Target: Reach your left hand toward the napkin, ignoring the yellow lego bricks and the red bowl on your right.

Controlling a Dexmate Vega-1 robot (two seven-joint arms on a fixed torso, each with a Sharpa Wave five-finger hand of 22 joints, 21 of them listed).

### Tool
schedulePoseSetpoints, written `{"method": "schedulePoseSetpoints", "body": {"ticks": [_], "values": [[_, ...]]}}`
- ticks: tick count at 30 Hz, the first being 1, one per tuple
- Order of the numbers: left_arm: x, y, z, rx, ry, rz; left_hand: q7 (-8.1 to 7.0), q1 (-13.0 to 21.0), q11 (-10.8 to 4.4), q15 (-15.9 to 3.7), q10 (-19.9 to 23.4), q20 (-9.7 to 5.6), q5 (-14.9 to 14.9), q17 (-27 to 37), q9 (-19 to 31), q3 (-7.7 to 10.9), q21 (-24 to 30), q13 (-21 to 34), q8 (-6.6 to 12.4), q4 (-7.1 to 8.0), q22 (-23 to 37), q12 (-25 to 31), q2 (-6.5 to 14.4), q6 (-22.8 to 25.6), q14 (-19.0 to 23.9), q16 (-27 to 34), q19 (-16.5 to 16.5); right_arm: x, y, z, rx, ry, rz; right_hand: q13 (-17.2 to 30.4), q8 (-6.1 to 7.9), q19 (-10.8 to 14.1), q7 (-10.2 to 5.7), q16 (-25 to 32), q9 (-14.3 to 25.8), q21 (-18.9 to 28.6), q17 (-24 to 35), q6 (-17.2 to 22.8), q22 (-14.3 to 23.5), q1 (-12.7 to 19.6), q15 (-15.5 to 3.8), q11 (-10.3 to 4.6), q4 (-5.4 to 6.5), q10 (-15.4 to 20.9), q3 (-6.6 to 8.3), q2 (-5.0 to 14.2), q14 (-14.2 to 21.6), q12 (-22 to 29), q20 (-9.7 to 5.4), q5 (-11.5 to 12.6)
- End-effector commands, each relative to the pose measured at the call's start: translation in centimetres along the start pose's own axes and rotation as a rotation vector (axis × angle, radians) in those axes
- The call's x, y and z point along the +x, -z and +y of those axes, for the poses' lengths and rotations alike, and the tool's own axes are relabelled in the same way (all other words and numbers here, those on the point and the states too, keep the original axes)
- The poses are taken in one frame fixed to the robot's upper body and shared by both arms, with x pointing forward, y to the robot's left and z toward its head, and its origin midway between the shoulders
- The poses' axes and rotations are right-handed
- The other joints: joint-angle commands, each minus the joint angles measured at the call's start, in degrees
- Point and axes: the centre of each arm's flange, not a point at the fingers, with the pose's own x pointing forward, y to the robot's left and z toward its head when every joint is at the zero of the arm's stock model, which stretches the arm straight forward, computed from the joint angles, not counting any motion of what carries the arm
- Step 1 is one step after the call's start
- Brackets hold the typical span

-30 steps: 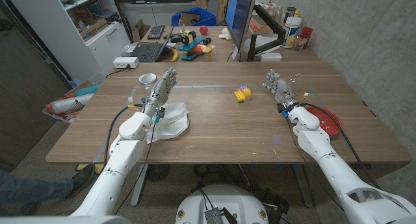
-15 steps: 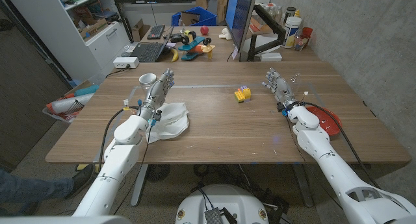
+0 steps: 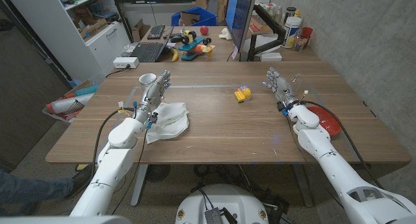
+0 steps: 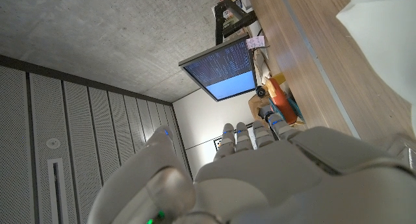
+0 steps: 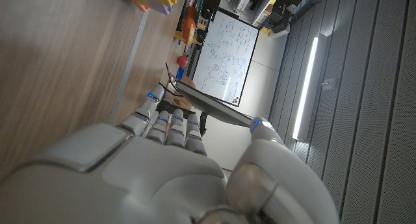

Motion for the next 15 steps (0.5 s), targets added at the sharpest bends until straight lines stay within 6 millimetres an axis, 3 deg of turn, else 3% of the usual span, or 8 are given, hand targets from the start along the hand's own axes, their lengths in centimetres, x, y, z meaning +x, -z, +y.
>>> {"method": "schedulePoseSetpoints", "body": {"ticks": [1,15], "values": [[-1.3,-0.6,0.2,0.088,-0.036,0.003,0.06,0.82,0.13,0.19,0.26,0.43,-0.27,0.11,0.23,0.41,-0.31,-0.21,0.58,-0.53,0.25,0.31,0.51,0.56,0.17,0.36,-0.13,-0.1,0.1,-0.1,-0.008,0.002,0.005,0.29,0.33,0.36,0.14,0.13,0.08,-0.29,-0.06,0.50,0.20,-0.12,0.19,0.13,-0.28,0.53,0.29,0.62,0.27,-0.27,0.15,0.41],[-2.9,-0.8,0.5,0.172,-0.058,0.022,0.12,2.10,-0.12,0.06,0.27,0.74,-0.66,0.07,0.24,1.10,-0.97,-0.83,0.70,-1.56,0.26,0.32,1.19,1.20,0.27,0.32,-0.29,0.1,0.3,-0.3,-0.007,0.002,0.007,0.29,0.29,0.45,0.08,0.13,0.06,-0.68,-0.22,0.49,0.21,-0.18,0.20,0.07,-0.34,0.54,0.24,0.67,0.36,-0.33,0.19,0.45]]}}
